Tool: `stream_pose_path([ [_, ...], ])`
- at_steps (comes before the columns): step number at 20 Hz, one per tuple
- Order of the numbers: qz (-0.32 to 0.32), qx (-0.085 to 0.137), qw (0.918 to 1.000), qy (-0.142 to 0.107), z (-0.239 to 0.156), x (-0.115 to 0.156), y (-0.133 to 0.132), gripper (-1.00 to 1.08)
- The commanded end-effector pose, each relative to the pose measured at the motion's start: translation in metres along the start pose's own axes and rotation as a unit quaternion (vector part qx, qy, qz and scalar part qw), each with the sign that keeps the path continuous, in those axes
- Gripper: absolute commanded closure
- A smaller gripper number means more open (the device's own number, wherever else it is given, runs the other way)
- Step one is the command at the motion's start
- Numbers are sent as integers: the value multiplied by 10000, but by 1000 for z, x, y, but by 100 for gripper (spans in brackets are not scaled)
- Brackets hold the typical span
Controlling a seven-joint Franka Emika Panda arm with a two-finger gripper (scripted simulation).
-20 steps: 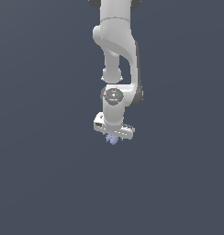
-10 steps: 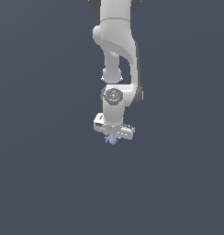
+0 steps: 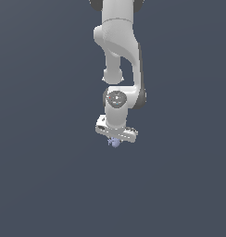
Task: Pick up the object and move it to a goal position.
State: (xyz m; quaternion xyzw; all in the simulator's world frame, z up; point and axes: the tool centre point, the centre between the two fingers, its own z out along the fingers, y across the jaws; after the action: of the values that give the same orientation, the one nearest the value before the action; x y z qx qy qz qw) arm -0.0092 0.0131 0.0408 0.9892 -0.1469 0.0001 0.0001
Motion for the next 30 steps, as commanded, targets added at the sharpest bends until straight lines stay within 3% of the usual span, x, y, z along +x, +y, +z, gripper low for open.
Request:
stream_pose_path([
  [1, -3, 1, 10000, 1, -1, 5, -7, 108],
  [21, -3, 1, 10000, 1, -13, 72, -102, 108],
  [30, -3, 1, 10000, 1, -16, 92, -128, 108],
])
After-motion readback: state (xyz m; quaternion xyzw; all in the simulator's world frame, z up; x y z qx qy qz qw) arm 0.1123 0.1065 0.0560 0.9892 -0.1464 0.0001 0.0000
